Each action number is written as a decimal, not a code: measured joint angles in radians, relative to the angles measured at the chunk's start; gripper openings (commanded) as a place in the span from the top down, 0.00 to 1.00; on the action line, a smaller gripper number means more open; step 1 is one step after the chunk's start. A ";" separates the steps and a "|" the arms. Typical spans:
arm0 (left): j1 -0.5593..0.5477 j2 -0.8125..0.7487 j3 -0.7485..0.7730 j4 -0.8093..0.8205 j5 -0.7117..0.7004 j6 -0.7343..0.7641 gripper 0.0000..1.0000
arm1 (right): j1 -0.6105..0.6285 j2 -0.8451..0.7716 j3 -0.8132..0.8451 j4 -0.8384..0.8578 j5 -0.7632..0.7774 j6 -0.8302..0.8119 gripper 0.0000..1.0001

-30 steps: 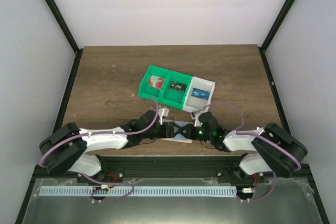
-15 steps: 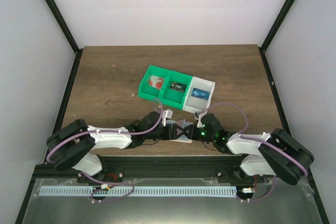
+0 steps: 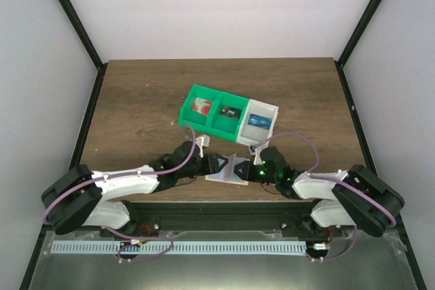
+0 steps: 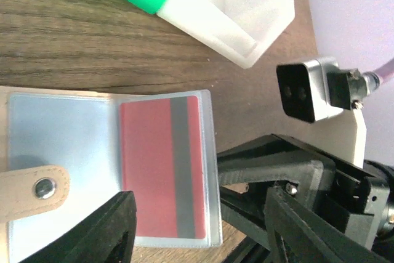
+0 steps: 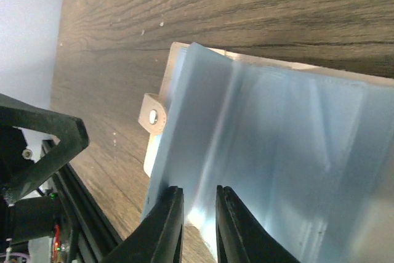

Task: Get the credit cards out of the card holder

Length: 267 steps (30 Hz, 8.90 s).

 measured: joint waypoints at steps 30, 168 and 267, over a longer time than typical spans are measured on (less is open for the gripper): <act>0.097 -0.108 -0.089 0.048 0.097 -0.005 0.37 | 0.002 0.171 0.103 0.056 -0.108 -0.032 0.84; 0.028 0.123 0.010 -0.012 0.039 0.034 0.35 | 0.006 -0.329 -0.044 -0.139 0.200 -0.021 0.85; 0.141 0.051 -0.083 -0.137 0.014 0.170 0.86 | 0.098 0.159 0.166 -0.148 0.068 -0.032 0.70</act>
